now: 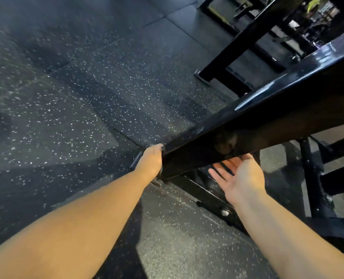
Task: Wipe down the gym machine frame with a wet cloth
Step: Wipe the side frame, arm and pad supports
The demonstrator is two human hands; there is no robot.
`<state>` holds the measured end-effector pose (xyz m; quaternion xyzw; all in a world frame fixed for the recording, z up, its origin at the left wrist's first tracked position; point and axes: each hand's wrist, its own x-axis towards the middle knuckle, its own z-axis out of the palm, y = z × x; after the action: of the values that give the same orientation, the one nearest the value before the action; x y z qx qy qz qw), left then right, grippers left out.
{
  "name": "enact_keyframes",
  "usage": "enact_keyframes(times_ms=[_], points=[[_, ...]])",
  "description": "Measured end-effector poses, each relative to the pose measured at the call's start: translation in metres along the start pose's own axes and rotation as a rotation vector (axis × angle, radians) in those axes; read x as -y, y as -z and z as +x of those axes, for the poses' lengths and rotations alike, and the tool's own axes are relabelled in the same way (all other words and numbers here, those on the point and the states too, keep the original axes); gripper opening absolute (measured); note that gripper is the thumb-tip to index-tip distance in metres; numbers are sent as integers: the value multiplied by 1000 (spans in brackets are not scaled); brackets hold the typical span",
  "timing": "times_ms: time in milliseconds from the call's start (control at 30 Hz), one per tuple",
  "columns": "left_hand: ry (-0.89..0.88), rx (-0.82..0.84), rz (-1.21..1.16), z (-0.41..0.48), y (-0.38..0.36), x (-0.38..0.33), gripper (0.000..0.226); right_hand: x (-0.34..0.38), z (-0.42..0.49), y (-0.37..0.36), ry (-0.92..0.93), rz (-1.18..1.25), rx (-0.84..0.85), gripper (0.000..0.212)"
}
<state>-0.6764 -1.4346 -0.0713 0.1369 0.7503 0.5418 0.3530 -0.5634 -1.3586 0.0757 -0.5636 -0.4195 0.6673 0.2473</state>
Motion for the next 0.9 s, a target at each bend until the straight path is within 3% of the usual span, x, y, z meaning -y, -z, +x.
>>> enact_keyframes(times_ms=[133, 300, 433, 567, 667, 767, 833, 900], points=[[38, -45, -153, -32, 5, -40, 41, -3, 12, -7, -94, 140, -60, 29], [-168, -19, -247, -60, 10, -119, 36, -3, 15, -20, -246, 265, -99, 18], [-151, 9, -212, -69, 11, -117, 37, -4, 15, -19, -233, 226, -203, 22], [-53, 6, 0, -52, 10, -114, 44, -12, 25, -12, -120, 102, -99, 31], [-211, -17, -229, -57, 6, -148, 36, -5, 22, -12, -96, 100, -144, 25], [-480, 71, -444, -81, 4, -191, 34, 0, 10, -20, -138, 165, -179, 24], [-625, 124, -428, -94, 3, -195, 35, -5, 6, -23, -149, 266, -221, 25], [-729, 69, -363, -90, -3, -179, 37, -3, -3, -31, -95, 275, -198, 30]])
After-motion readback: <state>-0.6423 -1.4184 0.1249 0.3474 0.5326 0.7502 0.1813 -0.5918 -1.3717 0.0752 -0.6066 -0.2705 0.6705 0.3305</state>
